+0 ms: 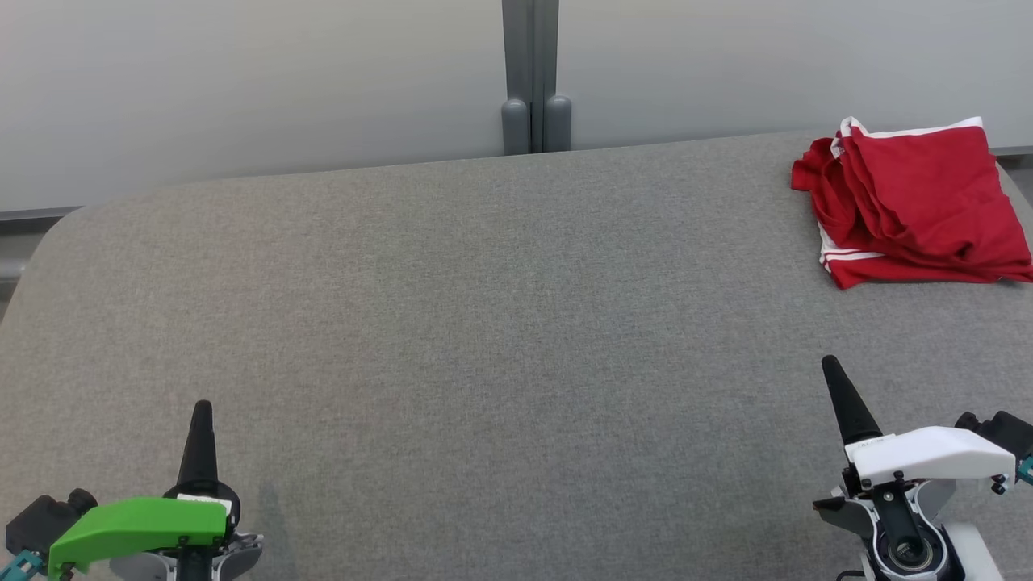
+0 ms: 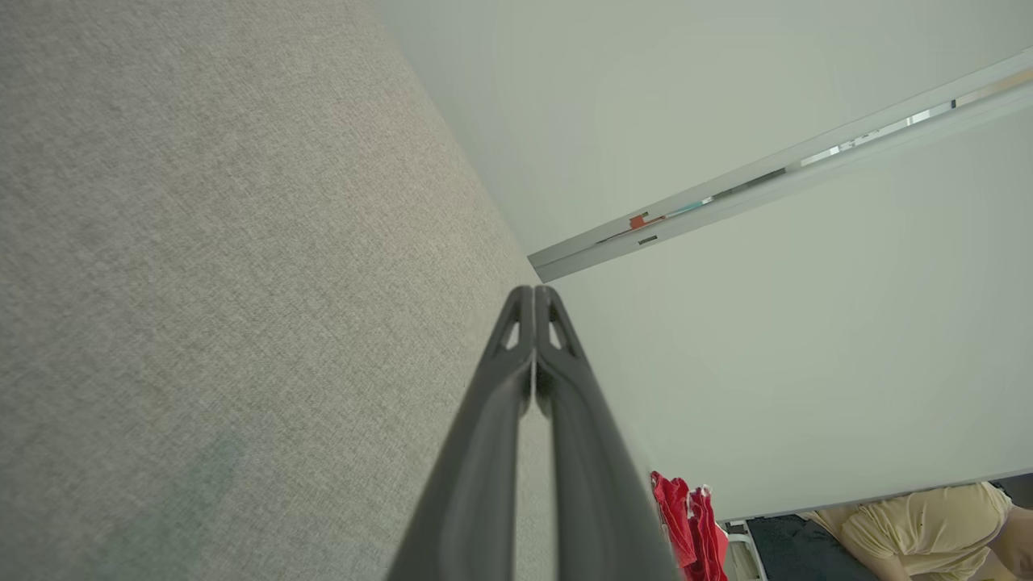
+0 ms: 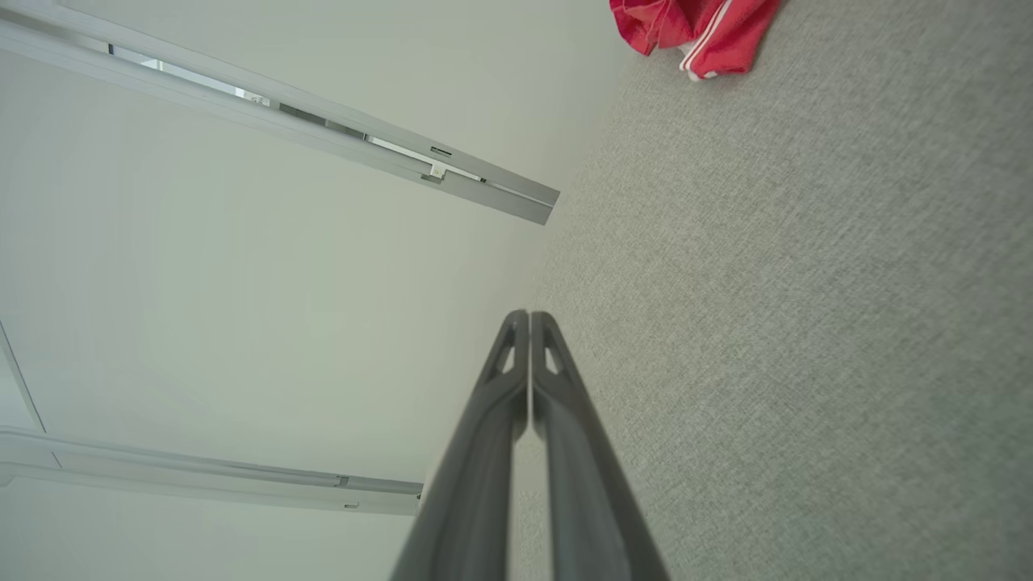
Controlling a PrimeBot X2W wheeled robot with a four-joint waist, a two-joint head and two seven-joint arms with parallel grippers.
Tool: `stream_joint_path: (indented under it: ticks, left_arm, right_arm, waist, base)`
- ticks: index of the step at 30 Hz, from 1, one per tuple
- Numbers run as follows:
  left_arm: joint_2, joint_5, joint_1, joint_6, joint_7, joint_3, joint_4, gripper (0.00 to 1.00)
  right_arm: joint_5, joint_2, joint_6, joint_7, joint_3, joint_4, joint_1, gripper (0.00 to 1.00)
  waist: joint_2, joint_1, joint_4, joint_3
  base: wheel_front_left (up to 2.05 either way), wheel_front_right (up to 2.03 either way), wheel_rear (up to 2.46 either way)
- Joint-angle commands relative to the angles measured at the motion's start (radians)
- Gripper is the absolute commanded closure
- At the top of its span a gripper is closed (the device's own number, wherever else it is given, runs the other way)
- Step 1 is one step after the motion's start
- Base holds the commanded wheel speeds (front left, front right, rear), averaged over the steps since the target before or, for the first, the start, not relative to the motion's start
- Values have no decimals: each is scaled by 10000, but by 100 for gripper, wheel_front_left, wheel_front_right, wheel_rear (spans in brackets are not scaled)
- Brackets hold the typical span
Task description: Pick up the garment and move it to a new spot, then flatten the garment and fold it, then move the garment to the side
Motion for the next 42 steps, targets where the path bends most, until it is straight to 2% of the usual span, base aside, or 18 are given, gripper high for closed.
stream_joint_path:
  ticks: [1, 42]
  left_arm:
    - [20, -289, -251, -86, 73, 2, -40, 100]
    - [-7, -3742, -596, -248, 899, -8, 80, 100]
  right_arm:
    - [302, -20, 6, 66, -49, -108, -191, 100]
    - [3710, -6, 4, 722, -361, -160, -184, 100]
  waist:
    - [0, 0, 7, 0]
    - [0, 0, 169, -6]
  base:
    - [0, 0, 0]
    - [0, 0, 0]
